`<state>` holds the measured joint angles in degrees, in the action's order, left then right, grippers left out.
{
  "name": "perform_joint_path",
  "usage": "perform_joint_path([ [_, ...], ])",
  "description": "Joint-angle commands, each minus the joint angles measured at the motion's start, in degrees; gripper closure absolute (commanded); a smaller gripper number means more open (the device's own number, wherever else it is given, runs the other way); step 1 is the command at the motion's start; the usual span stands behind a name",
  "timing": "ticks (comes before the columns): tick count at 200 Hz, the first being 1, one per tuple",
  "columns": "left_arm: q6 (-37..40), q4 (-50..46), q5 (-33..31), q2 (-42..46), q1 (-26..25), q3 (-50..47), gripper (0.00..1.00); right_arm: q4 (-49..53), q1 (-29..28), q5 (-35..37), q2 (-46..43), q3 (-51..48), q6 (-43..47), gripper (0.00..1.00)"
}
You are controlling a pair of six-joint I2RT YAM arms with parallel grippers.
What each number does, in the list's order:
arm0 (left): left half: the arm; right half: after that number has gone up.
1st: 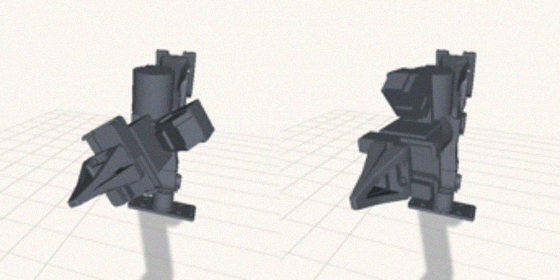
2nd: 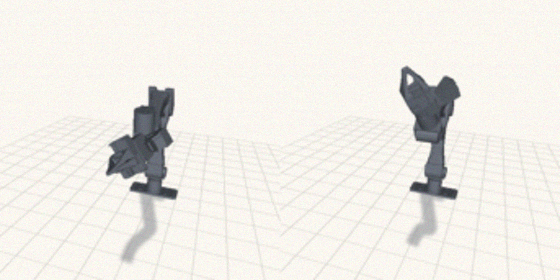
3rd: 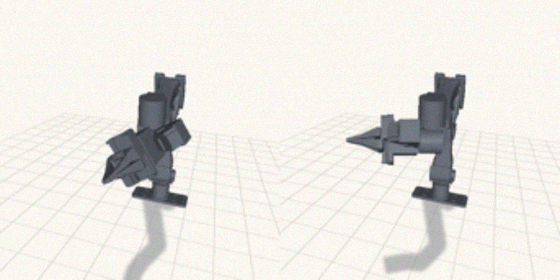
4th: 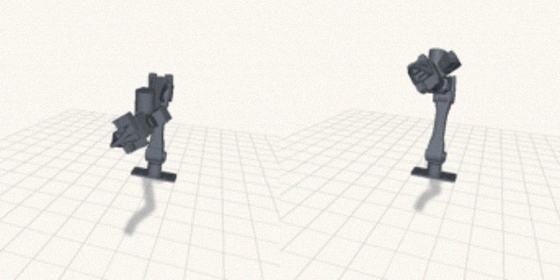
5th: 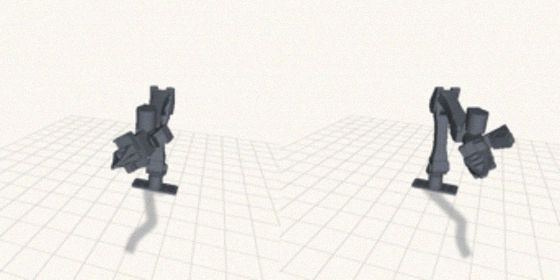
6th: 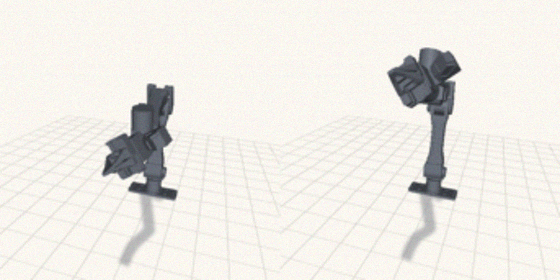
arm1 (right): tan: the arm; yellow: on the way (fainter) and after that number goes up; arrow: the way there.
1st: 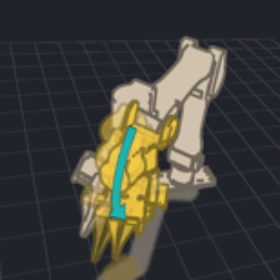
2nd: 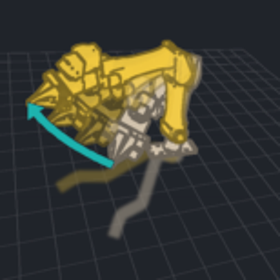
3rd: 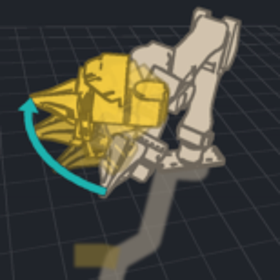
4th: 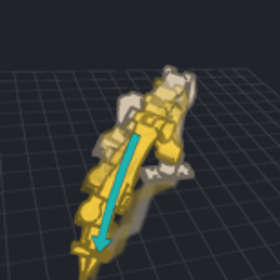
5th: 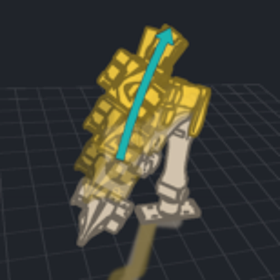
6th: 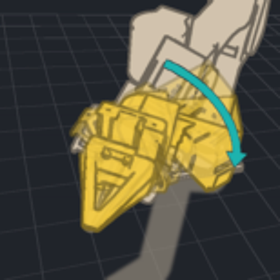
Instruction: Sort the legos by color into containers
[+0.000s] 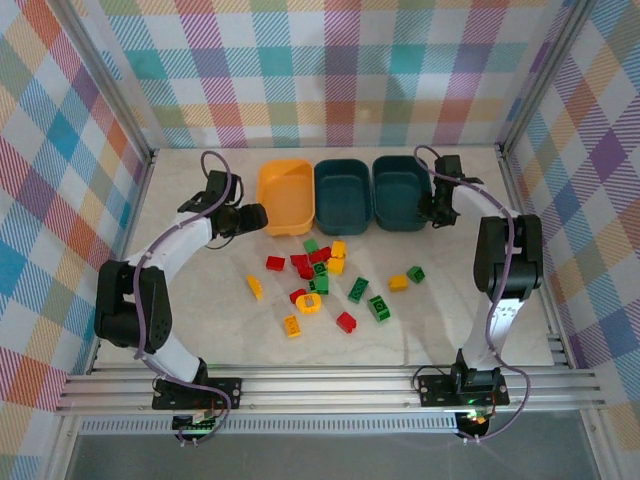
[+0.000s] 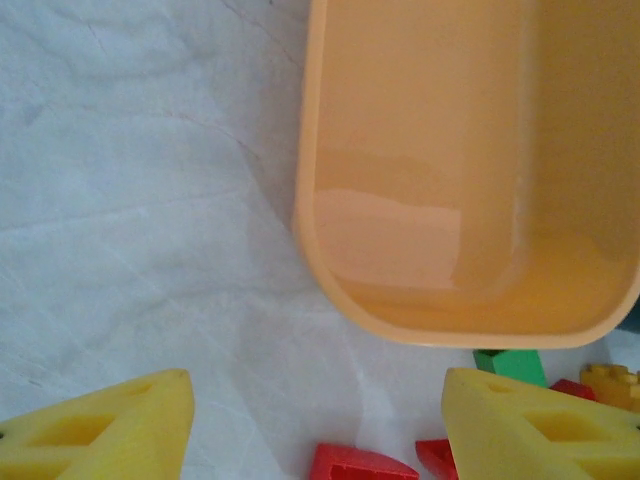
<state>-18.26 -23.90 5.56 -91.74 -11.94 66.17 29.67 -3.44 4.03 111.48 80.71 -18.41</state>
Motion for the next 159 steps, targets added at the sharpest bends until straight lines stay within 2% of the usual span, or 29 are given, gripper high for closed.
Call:
perform_joint_path([
  [1,-3.1,4.0,3.3,4.8,-1.0,-1.8,0.33,0.4,-0.3,0.5,-5.6,-1.1,-0.1,0.54],
  [17,-4.6,5.8,4.9,7.5,-1.7,-3.9,0.33,0.6,-1.2,1.3,-9.2,-1.9,-0.2,0.41],
  [45,-8.2,11.6,6.4,14.2,-3.1,-9.7,0.26,1.8,-4.0,3.9,-17.3,-4.3,-1.6,0.35],
  [79,-14.4,20.7,8.5,21.4,-7.8,-20.7,0.21,2.1,-14.4,9.4,-28.4,-15.1,-6.5,0.37],
  [105,-18.9,27.6,10.5,25.1,-14.7,-29.2,0.19,6.0,-22.8,12.9,-33.7,-24.2,-10.2,0.42],
  [119,-19.9,29.0,9.2,27.1,-18.5,-32.3,0.19,8.4,-25.4,13.0,-35.8,-28.5,-11.8,0.43],
  [137,-21.5,31.1,6.9,29.7,-21.8,-35.8,0.13,10.6,-27.3,10.6,-37.5,-32.0,-12.9,0.42],
  [159,-20.3,31.3,6.5,30.6,-22.8,-35.7,0.08,11.4,-27.9,7.7,-36.8,-32.8,-12.1,0.40],
])
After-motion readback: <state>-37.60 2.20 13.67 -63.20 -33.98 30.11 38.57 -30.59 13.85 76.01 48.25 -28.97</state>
